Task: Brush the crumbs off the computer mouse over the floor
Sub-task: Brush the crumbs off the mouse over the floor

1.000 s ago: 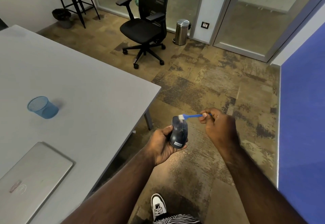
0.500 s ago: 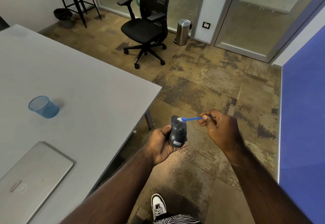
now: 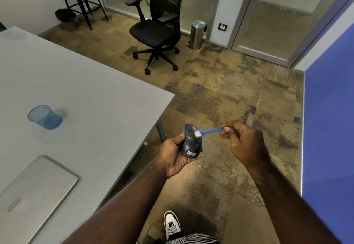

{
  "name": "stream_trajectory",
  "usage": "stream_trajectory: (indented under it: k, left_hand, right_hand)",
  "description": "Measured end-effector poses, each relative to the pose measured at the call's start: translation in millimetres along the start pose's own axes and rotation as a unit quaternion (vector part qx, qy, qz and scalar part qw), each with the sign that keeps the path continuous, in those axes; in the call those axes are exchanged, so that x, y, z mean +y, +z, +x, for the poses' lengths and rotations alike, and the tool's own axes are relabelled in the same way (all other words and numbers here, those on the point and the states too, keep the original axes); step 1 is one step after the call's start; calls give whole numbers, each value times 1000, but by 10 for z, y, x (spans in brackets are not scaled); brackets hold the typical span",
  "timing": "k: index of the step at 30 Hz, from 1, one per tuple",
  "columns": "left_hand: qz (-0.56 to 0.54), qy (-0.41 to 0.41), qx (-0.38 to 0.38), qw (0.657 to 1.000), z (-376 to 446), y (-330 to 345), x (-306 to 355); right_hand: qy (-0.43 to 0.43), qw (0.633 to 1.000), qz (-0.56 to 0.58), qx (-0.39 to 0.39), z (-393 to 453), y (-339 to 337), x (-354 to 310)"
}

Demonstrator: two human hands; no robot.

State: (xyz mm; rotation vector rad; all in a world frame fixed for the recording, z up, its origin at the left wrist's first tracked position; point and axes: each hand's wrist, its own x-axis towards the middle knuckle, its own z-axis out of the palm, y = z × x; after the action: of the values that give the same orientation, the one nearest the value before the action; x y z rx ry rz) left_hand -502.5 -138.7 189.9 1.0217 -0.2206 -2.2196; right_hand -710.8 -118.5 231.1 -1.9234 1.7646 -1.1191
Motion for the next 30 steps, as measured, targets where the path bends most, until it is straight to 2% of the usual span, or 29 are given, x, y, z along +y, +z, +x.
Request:
stream_trajectory:
  k: [2,6,11,14,16,19,23,26,28,30]
  left_hand:
    - [-5,-2,-1,1000,-2,-2,-10]
    - [-19,-1,10,1000,6,-36,-12]
    - [-35,3,3,999,7,-73,15]
    - [-89,14,-1,996,13,-83,39]
    - [-107,8,-6,994,19,-95,56]
    - [-78,-7,-8,997,13,-78,62]
    - [-73,5,-1,997,32,-67,52]
    - [-76,-4,-3,997,20,-75,55]
    - [-70,-5,-9,997,7,-78,51]
    - [-63,-7,-16,998,-5,-65,32]
  right_hand:
    - [-1,1000,-3,10,13,-14,2]
    - [-50,996,43,-67,-17,-44,19]
    - [-49,998,32,-20,-91,-20,72]
    - [-71,995,34,-56,-159,0,50]
    - [-63,997,6,-49,-184,-4,66]
    - [-42,999,19,19,-172,-33,104]
    - [-60,998,15,-1,-177,-8,52]
    - [13,998,-34,51,-139,-28,123]
    - [33,998,15,51,-129,-17,145]
    - [26,996,85,11,-130,42,70]
